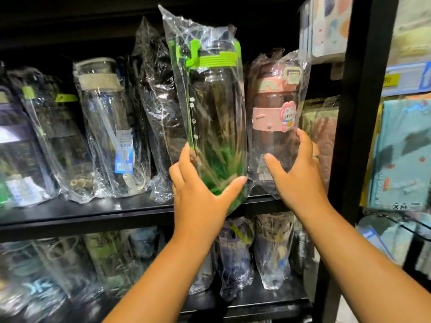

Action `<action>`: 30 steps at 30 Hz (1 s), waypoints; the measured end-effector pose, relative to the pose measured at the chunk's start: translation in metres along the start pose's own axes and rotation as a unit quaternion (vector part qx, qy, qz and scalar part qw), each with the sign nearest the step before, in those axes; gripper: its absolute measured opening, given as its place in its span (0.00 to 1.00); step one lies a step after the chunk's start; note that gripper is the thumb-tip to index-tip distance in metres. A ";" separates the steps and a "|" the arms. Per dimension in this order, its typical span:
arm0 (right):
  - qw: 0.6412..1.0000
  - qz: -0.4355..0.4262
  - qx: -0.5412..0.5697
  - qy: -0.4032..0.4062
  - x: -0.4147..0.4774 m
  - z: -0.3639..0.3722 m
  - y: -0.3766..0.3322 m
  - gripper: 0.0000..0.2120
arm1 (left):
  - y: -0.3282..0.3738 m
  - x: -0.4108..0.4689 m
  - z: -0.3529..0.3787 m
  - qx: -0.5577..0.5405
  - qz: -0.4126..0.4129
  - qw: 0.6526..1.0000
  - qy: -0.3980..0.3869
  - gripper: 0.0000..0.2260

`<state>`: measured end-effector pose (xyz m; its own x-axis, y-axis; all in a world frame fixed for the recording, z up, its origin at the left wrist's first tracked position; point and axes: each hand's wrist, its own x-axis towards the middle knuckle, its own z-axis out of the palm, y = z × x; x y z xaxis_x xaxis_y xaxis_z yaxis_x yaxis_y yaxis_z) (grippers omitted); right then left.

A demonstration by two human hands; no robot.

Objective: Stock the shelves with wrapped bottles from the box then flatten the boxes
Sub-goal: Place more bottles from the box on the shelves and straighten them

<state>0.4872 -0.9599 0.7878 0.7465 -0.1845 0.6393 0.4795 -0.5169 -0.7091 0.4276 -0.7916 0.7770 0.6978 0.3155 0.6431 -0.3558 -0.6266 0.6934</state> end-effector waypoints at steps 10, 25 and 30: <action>1.000 -0.004 -0.024 -0.014 0.000 0.000 0.001 0.37 | 0.004 0.011 0.004 0.038 -0.052 0.998 0.008 0.46; 0.998 -0.010 -0.049 -0.023 0.000 0.001 0.001 0.39 | 0.019 0.028 0.026 0.119 -0.096 0.988 0.012 0.42; 0.997 -0.014 -0.070 -0.030 -0.001 0.002 0.003 0.41 | 0.018 0.030 0.030 0.137 -0.104 0.985 0.022 0.43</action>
<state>0.4890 -0.9598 0.7844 0.7616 -0.1207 0.6367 0.4343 -0.6342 -0.6397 0.4608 -0.8148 0.7985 0.7087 0.4843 0.5131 -0.0227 -0.7112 0.7026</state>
